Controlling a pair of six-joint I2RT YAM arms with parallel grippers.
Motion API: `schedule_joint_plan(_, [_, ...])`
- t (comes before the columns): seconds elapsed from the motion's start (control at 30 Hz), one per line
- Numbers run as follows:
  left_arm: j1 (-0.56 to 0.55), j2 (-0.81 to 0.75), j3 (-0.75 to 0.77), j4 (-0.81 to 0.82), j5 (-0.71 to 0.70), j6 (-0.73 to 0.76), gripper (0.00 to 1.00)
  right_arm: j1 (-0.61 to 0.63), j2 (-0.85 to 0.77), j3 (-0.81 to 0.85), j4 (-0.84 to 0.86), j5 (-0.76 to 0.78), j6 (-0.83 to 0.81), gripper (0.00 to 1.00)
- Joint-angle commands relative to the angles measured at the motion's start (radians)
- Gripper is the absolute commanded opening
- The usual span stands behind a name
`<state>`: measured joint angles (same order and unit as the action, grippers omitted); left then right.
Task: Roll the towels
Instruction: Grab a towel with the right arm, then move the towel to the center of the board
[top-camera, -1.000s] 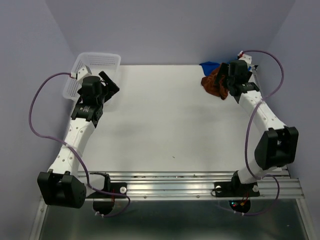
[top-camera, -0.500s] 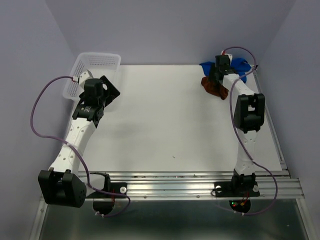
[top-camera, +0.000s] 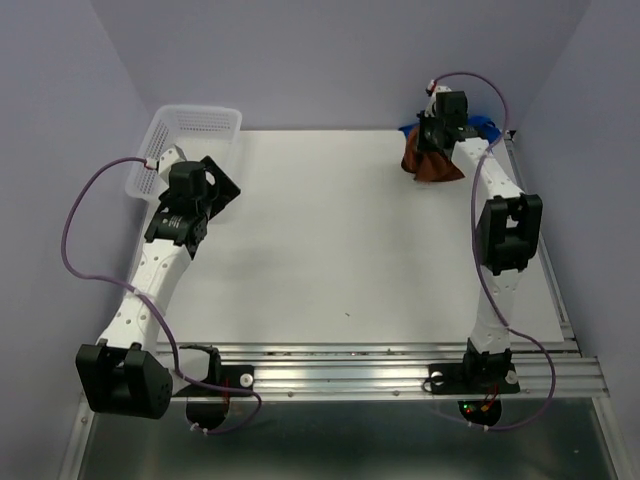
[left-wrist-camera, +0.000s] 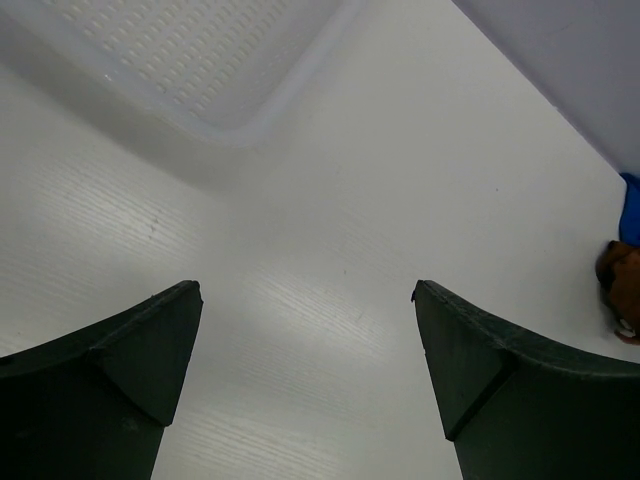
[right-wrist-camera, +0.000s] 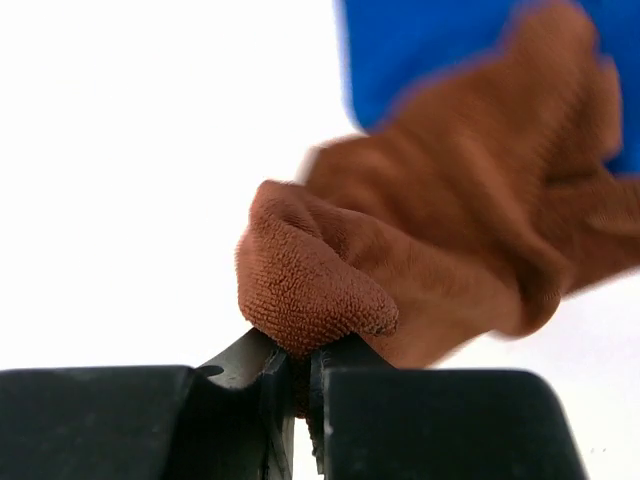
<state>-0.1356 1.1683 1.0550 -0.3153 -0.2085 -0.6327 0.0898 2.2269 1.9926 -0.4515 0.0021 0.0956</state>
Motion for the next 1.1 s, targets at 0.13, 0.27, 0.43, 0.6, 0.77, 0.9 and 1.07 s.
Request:
schedule_joint_plan(0.13, [-0.001,-0.056,-0.001,0.035,0.009,0.022,0.99,0.222,-0.351,0.086,-0.038,-0.379,-0.159,0.01])
schedule_joint_plan(0.27, [-0.001,-0.052,0.013,0.033,0.012,0.030,0.99,0.231,-0.449,0.007,0.011,-0.529,-0.126,0.01])
schedule_joint_plan(0.43, [0.001,-0.026,0.034,0.033,0.011,0.042,0.99,0.213,-0.593,-0.181,0.066,-0.482,-0.057,0.01])
schedule_joint_plan(0.6, [0.001,0.030,0.045,0.045,0.034,0.050,0.99,0.070,-0.694,-0.559,0.094,-0.352,0.062,0.01])
schedule_joint_plan(0.77, [-0.001,0.094,0.057,0.044,0.115,0.067,0.99,-0.039,-0.745,-0.837,0.080,-0.110,0.091,0.34])
schedule_joint_plan(0.9, [-0.005,0.146,0.030,0.030,0.196,0.088,0.99,-0.039,-0.699,-0.807,0.007,0.128,0.141,0.95])
schedule_joint_plan(1.07, [-0.041,0.143,-0.036,0.002,0.207,0.067,0.99,-0.039,-0.705,-0.752,-0.016,0.076,0.164,1.00])
